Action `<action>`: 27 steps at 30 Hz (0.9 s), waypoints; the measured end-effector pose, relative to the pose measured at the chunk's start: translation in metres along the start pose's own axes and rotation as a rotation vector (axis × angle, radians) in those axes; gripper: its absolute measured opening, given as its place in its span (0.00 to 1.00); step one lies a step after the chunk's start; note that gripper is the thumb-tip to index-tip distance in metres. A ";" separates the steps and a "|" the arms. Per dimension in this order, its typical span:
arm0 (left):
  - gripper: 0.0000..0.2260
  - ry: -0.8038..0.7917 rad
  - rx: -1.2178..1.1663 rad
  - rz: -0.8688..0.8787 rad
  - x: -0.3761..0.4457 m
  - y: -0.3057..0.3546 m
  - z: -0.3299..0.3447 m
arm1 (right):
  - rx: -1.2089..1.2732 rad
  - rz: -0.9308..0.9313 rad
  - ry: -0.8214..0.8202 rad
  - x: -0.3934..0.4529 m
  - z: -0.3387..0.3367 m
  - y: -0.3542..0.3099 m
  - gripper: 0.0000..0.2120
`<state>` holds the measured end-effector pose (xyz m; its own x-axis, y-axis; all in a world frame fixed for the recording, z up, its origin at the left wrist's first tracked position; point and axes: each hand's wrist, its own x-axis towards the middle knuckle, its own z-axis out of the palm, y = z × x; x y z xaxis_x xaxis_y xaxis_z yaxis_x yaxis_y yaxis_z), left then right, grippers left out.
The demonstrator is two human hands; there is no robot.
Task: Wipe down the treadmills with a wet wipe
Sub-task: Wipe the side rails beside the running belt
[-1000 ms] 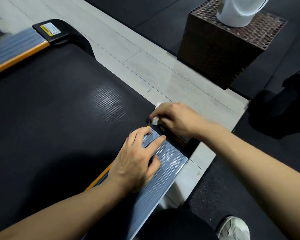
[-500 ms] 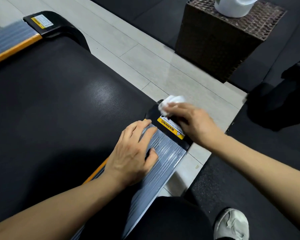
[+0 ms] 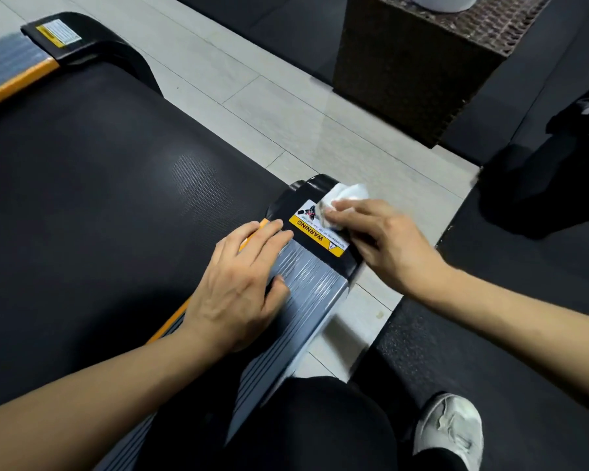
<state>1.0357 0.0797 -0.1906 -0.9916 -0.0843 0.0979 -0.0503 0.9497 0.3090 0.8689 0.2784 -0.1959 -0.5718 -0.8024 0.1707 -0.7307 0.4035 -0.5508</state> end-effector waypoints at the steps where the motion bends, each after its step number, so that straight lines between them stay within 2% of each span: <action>1: 0.26 -0.012 0.006 0.001 0.000 0.000 0.000 | 0.002 -0.054 -0.031 -0.008 0.004 -0.007 0.20; 4: 0.26 -0.038 0.024 0.009 0.001 0.000 -0.001 | 0.021 -0.175 -0.091 -0.032 0.011 -0.014 0.19; 5: 0.25 -0.045 0.025 0.008 0.001 0.000 -0.002 | 0.011 -0.142 -0.050 -0.031 0.009 -0.007 0.20; 8: 0.25 -0.056 0.019 0.005 0.000 0.000 -0.002 | 0.026 0.110 0.147 -0.026 0.004 0.016 0.23; 9: 0.25 -0.056 0.015 0.004 0.000 0.000 -0.002 | 0.043 0.130 0.175 -0.028 0.005 0.015 0.22; 14: 0.24 -0.024 0.013 0.025 0.000 0.000 -0.001 | 0.098 -0.129 0.122 -0.061 0.029 -0.016 0.17; 16: 0.24 -0.019 0.011 0.033 0.000 0.001 -0.002 | 0.091 -0.037 0.196 -0.057 0.026 -0.002 0.18; 18: 0.24 -0.011 0.014 0.043 0.000 0.002 -0.002 | 0.121 0.147 0.315 -0.048 0.019 0.016 0.20; 20: 0.23 0.002 0.025 0.043 0.000 0.003 -0.002 | 0.161 0.203 0.365 -0.044 0.017 0.019 0.20; 24: 0.20 0.073 0.065 0.015 0.012 0.019 -0.004 | 0.154 -0.070 0.216 -0.056 0.032 -0.008 0.19; 25: 0.18 0.079 0.064 0.030 0.016 0.025 -0.002 | 0.157 -0.089 0.206 -0.058 0.033 -0.009 0.18; 27: 0.18 0.050 0.041 0.103 0.023 0.035 0.003 | 0.179 -0.013 0.265 -0.052 0.029 -0.003 0.18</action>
<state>1.0102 0.1123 -0.1804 -0.9846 0.0006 0.1750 0.0460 0.9656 0.2558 0.9114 0.3063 -0.2272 -0.6571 -0.6553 0.3725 -0.6747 0.2909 -0.6784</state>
